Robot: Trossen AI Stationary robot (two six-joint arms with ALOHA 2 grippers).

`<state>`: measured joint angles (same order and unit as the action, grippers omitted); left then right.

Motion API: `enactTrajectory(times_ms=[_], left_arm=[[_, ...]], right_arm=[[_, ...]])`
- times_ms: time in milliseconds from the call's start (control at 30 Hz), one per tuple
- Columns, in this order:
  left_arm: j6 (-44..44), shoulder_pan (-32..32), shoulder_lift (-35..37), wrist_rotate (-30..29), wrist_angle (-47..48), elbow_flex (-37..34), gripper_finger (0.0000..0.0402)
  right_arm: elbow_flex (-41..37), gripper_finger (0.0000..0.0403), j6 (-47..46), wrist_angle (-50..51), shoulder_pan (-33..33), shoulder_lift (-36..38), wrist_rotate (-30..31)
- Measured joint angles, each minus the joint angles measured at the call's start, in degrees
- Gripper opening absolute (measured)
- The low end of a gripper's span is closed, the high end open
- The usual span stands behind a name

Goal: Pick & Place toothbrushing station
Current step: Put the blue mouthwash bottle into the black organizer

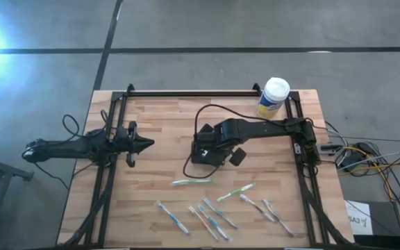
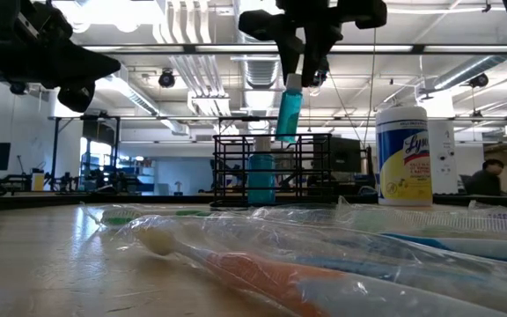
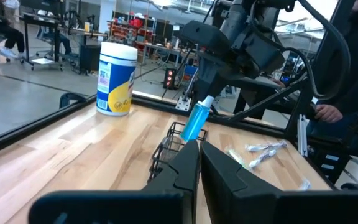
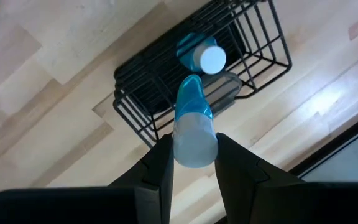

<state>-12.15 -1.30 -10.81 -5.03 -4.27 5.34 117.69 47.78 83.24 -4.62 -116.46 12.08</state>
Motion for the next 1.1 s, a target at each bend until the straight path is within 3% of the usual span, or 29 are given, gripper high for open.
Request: enactTrajectory(times_ms=[1100], left_arm=[[0.05,-0.01,-0.57,-0.16,0.55,0.00,0.0021]], right_arm=[[-1.18,0.0089,1.98,-1.28,0.61,-5.69,-3.64]])
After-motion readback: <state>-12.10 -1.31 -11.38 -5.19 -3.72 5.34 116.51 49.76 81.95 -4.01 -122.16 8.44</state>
